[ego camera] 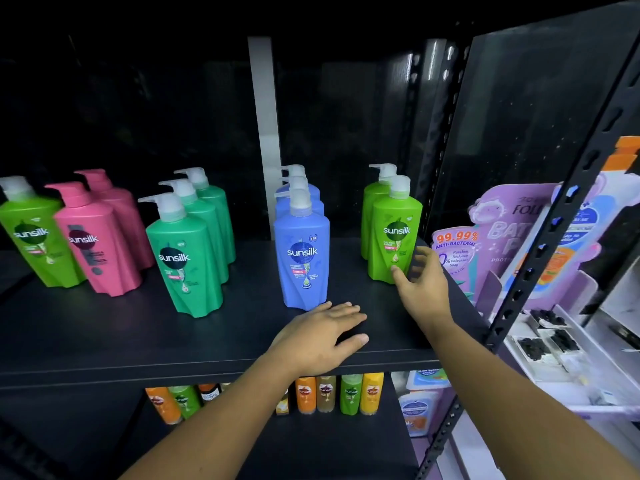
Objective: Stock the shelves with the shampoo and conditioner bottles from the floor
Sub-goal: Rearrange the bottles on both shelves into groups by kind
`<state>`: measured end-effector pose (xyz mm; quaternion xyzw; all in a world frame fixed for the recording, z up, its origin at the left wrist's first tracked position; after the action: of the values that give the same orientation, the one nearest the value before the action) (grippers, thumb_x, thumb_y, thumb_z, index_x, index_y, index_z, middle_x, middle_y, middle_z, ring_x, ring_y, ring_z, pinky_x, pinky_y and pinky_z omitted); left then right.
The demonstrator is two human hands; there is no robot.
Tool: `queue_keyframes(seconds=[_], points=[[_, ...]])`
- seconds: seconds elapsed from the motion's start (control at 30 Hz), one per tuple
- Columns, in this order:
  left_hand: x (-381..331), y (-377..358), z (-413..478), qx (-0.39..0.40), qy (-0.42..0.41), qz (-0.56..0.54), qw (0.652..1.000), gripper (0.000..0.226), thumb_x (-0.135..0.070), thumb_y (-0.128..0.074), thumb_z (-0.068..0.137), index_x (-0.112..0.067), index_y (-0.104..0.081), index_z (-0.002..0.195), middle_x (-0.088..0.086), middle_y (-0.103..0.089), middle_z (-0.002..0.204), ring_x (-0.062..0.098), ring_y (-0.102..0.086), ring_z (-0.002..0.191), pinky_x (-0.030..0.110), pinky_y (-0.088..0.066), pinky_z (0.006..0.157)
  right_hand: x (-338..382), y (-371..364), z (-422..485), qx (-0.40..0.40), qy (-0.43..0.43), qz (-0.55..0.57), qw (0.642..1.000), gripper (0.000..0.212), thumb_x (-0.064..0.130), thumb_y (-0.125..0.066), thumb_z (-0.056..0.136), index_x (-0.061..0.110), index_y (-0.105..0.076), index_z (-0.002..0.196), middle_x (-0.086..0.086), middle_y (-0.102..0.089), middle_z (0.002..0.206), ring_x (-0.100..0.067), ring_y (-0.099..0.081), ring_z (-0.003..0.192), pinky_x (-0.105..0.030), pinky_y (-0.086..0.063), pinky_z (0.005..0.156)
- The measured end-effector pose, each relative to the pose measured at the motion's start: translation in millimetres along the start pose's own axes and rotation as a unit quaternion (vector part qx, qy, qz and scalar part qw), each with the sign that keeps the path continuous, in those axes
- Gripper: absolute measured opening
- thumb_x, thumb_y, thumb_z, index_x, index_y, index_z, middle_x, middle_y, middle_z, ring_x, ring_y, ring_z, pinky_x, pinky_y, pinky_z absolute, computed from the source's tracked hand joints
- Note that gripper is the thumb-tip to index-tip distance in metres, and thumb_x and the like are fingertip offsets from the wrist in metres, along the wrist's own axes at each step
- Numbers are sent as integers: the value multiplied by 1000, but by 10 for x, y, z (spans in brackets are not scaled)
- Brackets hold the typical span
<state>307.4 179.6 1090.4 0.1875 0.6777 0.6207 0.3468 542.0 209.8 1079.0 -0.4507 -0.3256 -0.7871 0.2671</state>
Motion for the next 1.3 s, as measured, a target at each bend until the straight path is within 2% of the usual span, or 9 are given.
queue_keyframes(seconds=[0.13, 0.27, 0.4, 0.57, 0.77, 0.93, 1.03, 1.2, 1.3], points=[[58, -63, 33, -6, 7, 1, 1000, 60, -65, -30, 102, -42, -28, 158, -22, -20, 166, 6, -12, 155, 35, -23, 120, 56, 12, -89, -15, 74, -88, 993, 34, 32, -74, 87, 21, -55, 112, 5, -58, 102, -9, -56, 87, -27, -48, 74], [84, -74, 41, -29, 13, 10, 999, 63, -66, -33, 101, -37, -33, 157, -17, -26, 165, 7, -18, 153, 37, -28, 119, 134, -126, -199, 86, 195, -201, 956, 17, 36, -71, 89, 20, -63, 90, 8, -60, 84, -12, -55, 81, -31, -48, 71], [132, -79, -16, -87, 4, 4, 996, 54, -56, -41, 103, -27, -51, 148, -10, -46, 155, 5, -35, 147, 33, -37, 115, 200, -201, -288, 186, 261, -254, 913, 25, 45, -64, 91, 25, -70, 78, 12, -66, 78, -10, -57, 78, -35, -52, 70], [432, -75, -326, -139, -2, -49, 989, 36, -38, -48, 103, -26, -66, 132, -11, -62, 138, 5, -52, 132, 28, -42, 111, 355, -329, -564, 291, 321, -246, 867, 23, 43, -60, 91, 26, -74, 97, 15, -70, 98, -9, -59, 91, -33, -51, 85], [1076, 21, -1000, -196, 48, -68, 977, 32, -31, -57, 102, -23, -70, 131, -10, -64, 137, -3, -49, 134, 14, -32, 115, 617, -822, -1099, 355, 342, -234, 838, 35, 35, -50, 97, 25, -70, 124, 13, -65, 127, -9, -53, 118, -32, -43, 103], [1634, 144, -1547, -243, 132, -78, 958, 30, -29, -61, 100, -22, -72, 127, -10, -68, 132, -3, -52, 130, 24, -39, 114, 936, -1421, -1445, 407, 356, -216, 813, 40, 24, -47, 103, 24, -60, 140, 9, -54, 147, -12, -43, 135, -30, -32, 116], [1863, 228, -1843, -234, 181, -66, 953, 35, -35, -58, 101, -23, -68, 133, -8, -63, 139, -1, -48, 136, 25, -36, 117, 1109, -1797, -1614, 438, 363, -219, 793, 44, 25, -41, 105, 26, -50, 149, 8, -42, 157, -13, -32, 147, -32, -23, 122], [2172, 368, -2231, -179, 225, -31, 957, 44, -40, -49, 106, -25, -55, 147, -7, -47, 155, 6, -33, 148, 18, -14, 120, 1486, -2373, -1899, 472, 364, -200, 778, 48, 32, -41, 107, 19, -44, 153, 1, -37, 161, -12, -27, 151, -23, -15, 121], [2440, 432, -2440, -172, 260, -55, 949, 43, -40, -48, 106, -29, -53, 148, -7, -44, 158, 4, -29, 150, 27, -12, 124, 1699, -2684, -2073, 492, 362, -205, 765, 49, 32, -39, 108, 17, -41, 154, -1, -35, 162, -15, -26, 151, -25, -15, 122]])
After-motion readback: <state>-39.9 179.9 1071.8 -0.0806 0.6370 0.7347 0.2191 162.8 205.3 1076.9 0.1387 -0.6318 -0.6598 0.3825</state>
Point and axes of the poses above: each hand's wrist, its own z-axis towards the middle knuckle, its own y-axis out of the back of the hand, x = y × z, the point moved 3 cm from there along z, towards the middle knuckle
